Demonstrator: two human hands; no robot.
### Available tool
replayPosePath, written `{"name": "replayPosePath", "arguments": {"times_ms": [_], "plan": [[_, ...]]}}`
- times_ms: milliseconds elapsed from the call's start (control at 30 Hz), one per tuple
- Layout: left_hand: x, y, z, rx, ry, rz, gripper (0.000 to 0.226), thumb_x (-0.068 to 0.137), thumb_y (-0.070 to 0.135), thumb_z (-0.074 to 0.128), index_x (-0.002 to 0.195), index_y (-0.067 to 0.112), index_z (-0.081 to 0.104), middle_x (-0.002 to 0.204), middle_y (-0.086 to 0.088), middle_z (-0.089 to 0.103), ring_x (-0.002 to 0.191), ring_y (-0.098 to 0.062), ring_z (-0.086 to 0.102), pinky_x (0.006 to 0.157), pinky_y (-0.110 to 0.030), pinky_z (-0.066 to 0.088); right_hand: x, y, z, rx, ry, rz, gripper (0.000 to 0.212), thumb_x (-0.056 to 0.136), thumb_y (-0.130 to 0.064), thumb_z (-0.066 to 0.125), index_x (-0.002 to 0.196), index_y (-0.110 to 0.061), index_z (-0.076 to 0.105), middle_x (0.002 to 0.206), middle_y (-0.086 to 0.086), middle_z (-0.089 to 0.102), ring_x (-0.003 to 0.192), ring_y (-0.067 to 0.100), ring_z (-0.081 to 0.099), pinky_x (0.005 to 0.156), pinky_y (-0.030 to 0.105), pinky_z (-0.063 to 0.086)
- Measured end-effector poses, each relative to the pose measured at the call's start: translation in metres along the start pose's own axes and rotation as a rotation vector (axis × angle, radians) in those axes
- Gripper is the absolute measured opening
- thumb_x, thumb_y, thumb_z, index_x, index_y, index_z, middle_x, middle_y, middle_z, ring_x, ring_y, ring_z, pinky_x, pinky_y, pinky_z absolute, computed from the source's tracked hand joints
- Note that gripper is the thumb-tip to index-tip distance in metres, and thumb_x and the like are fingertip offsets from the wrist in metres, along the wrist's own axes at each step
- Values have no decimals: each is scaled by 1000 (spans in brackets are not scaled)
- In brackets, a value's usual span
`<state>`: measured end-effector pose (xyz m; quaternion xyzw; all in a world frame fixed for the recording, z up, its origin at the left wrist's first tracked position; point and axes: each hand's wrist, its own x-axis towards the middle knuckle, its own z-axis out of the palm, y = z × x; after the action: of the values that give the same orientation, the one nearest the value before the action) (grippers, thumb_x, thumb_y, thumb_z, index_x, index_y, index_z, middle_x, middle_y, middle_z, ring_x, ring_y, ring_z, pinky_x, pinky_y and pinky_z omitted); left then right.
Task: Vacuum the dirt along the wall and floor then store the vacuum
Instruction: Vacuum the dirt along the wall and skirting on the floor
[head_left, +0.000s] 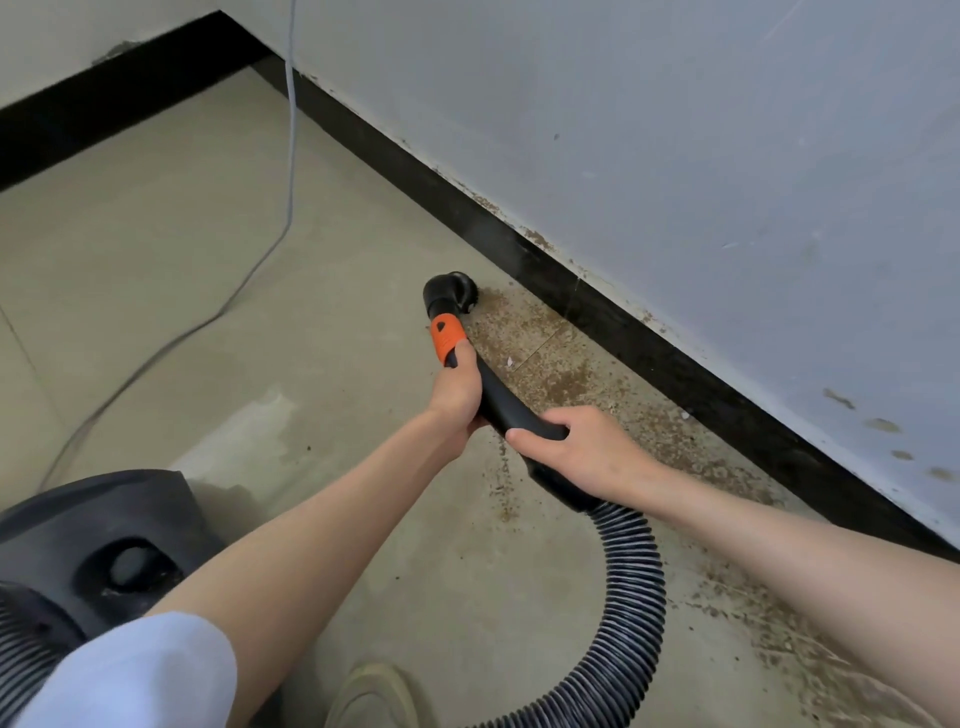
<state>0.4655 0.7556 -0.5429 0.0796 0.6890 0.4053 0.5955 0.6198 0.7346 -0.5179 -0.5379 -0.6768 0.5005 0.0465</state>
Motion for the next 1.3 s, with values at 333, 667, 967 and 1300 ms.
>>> {"name": "replayPosePath", "arguments": {"times_ms": [333,667,967,1300], "plan": [[6,9,33,121,-31,-16,52,98,49,30,126,6,40,112,-12,55,107,-31,57,96,-45,49,-2,9,-12,-120,141,59,52,80,-65,56,80,-14,64,70,0,66,59,18,62,55,32,42],[12,-1,-19,-3,144,35,56,97,52,30,129,7,42,110,-10,55,105,-27,56,91,-39,50,13,-17,9,-65,-71,-26,44,76,-66,59,74,-22,63,68,-3,69,66,18,68,63,35,52],[17,38,-29,-131,155,128,54,97,50,33,127,7,42,112,-11,56,104,-27,57,86,-37,51,38,-51,-6,-186,-2,-142,39,82,-65,56,79,-28,65,76,-3,71,71,18,67,72,42,57],[26,100,7,-51,2,181,67,96,56,31,142,8,32,131,-8,51,101,-21,52,78,-32,46,47,-81,-47,-323,215,-108,54,88,-64,51,118,-20,63,110,1,66,100,25,61,75,34,47]]}}
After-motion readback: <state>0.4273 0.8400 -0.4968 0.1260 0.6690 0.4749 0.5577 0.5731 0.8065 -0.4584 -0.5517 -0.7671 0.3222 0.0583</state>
